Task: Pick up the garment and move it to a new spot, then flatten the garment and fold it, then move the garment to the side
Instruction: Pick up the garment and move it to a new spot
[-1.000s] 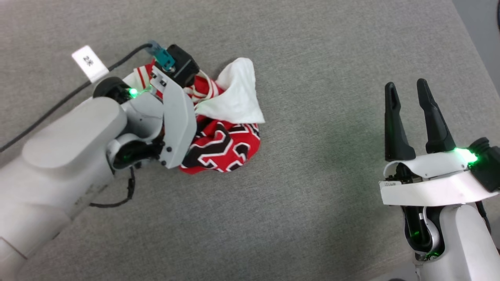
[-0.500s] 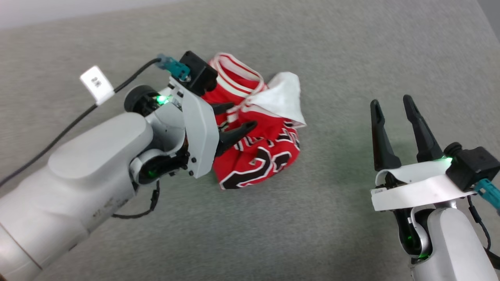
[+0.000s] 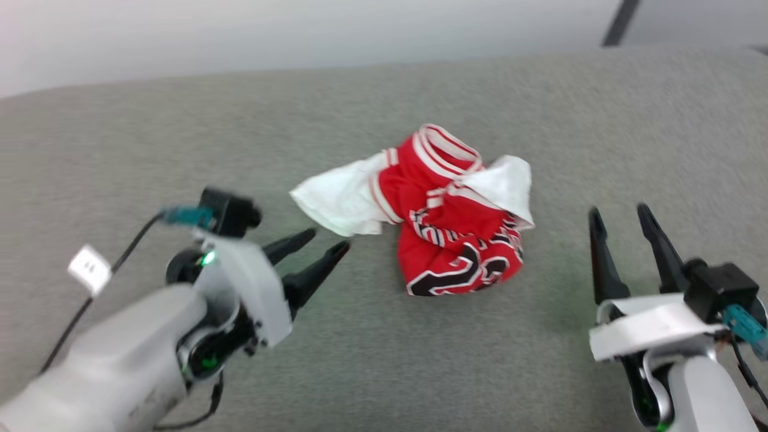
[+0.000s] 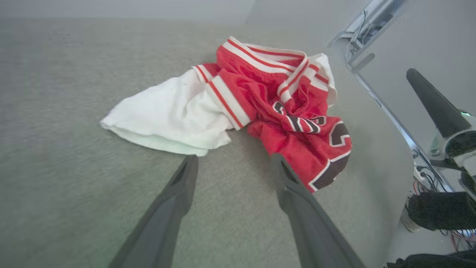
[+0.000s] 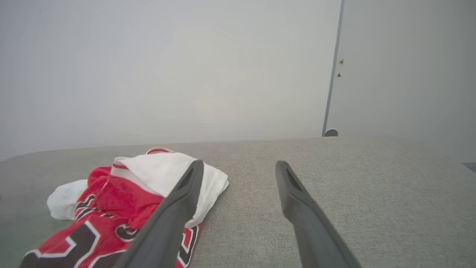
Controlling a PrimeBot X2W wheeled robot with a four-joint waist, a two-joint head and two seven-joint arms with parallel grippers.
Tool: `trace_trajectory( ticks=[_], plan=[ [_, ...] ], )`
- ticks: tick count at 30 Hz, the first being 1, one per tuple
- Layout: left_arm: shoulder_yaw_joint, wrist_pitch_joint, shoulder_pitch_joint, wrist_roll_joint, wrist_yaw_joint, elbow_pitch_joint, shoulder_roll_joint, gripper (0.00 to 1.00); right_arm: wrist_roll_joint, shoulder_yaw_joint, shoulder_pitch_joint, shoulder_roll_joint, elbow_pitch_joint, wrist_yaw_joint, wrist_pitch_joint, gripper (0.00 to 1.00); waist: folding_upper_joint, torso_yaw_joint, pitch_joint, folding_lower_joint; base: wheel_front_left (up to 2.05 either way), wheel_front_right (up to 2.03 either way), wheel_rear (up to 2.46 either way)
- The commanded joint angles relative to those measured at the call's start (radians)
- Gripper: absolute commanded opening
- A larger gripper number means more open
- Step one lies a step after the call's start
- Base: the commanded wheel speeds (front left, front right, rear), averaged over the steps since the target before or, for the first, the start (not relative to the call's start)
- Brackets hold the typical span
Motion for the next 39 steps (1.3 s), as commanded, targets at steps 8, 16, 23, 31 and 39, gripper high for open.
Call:
trace_trajectory(
  ticks=[8, 16, 23, 31, 39],
  plan=[
    [0.043, -0.176, 0.188, -0.024, 0.003, 0.102, 0.039, 1.0, -0.029, -0.097, 0.142, 0.0, -0.039, -0.001, 0.039, 1.0, 0.0, 0.14, -0.136, 0.0, 0.0, 0.0, 0.0],
    [0.29, -0.186, 0.372, 0.091, 0.012, 0.139, 0.049, 1.0, -0.039, -0.138, 0.235, 0.0, -0.078, -0.001, 0.063, 1.0, 0.0, 0.157, -0.177, 0.0, 0.0, 0.0, 0.0],
    [0.645, -0.186, 0.594, 0.412, 0.107, 0.034, 0.023, 1.0, -0.043, -0.153, 0.269, 0.0, -0.123, -0.001, 0.084, 1.0, 0.0, 0.141, -0.204, 0.0, 0.0, 0.0, 0.0],
    [0.991, -0.187, 0.825, 0.72, 0.144, -0.168, -0.064, 1.0, -0.036, -0.16, 0.252, 0.0, -0.164, -0.001, 0.096, 1.0, 0.0, 0.117, -0.223, 0.0, 0.0, 0.0, 0.0],
    [1.124, -0.187, 0.932, 0.849, 0.083, -0.211, -0.156, 1.0, -0.027, -0.158, 0.252, 0.0, -0.178, -0.001, 0.105, 1.0, 0.0, 0.112, -0.224, 0.0, 0.0, 0.0, 0.0]
  ],
)
